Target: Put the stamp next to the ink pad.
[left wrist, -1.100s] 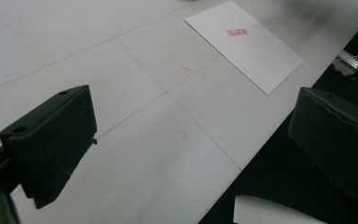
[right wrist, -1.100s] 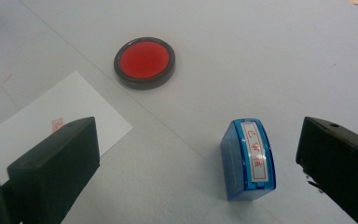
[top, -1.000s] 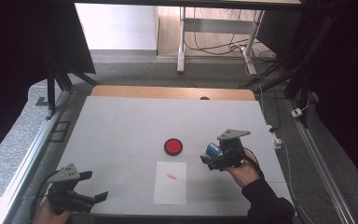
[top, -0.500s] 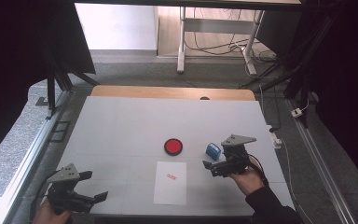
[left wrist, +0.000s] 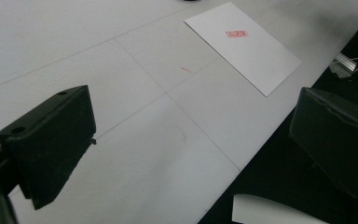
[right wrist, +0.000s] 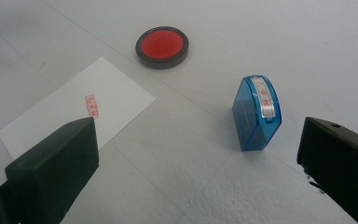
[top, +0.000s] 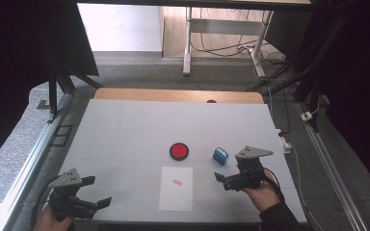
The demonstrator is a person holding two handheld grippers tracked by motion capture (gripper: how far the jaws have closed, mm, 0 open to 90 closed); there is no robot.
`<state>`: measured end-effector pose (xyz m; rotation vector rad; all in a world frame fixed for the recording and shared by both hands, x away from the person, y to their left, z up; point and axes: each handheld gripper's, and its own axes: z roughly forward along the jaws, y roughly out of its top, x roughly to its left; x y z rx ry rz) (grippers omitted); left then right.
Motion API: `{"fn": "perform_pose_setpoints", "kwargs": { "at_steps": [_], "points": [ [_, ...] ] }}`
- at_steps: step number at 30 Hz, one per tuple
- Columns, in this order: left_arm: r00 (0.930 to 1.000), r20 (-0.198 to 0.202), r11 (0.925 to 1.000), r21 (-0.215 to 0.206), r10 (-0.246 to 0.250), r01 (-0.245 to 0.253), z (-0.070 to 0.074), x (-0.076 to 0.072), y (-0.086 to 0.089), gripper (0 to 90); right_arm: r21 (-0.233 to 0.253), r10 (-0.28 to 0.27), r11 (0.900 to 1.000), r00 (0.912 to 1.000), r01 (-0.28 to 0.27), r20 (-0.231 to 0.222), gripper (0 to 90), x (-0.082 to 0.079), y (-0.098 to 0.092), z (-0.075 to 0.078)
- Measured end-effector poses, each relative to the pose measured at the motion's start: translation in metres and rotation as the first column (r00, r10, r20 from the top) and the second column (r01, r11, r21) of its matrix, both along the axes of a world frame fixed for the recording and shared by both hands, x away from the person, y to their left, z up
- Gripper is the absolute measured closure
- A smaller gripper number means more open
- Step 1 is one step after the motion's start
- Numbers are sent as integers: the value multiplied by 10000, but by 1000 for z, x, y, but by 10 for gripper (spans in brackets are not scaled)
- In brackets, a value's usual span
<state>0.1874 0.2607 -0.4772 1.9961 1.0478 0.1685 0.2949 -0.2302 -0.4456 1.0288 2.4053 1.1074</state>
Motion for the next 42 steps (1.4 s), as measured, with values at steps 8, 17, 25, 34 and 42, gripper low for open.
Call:
{"fn": "perform_pose_setpoints", "kwargs": {
  "at_steps": [8,17,25,34,42],
  "points": [
    [10000,-6,10000,-4,20,-20,0,0,0,2,210,-301,9993,9995,300,19,0,-13,-9,1],
    [10000,-11,10000,-32,53,-54,0,0,0,0,255,-728,9970,9973,727,13,0,-25,-25,1],
    [9999,-24,9999,-72,110,-110,0,0,1,0,105,-1112,9937,9938,1113,-37,0,-38,-40,-2],
    [9999,-38,9998,-79,168,-168,0,-1,1,0,-176,-1529,9881,9881,1526,-145,0,-50,-53,-8],
    [9997,-90,9998,-39,210,-210,-1,-1,1,0,-533,-1668,9850,9850,1644,-449,0,-55,-57,-12]
  ]
}}
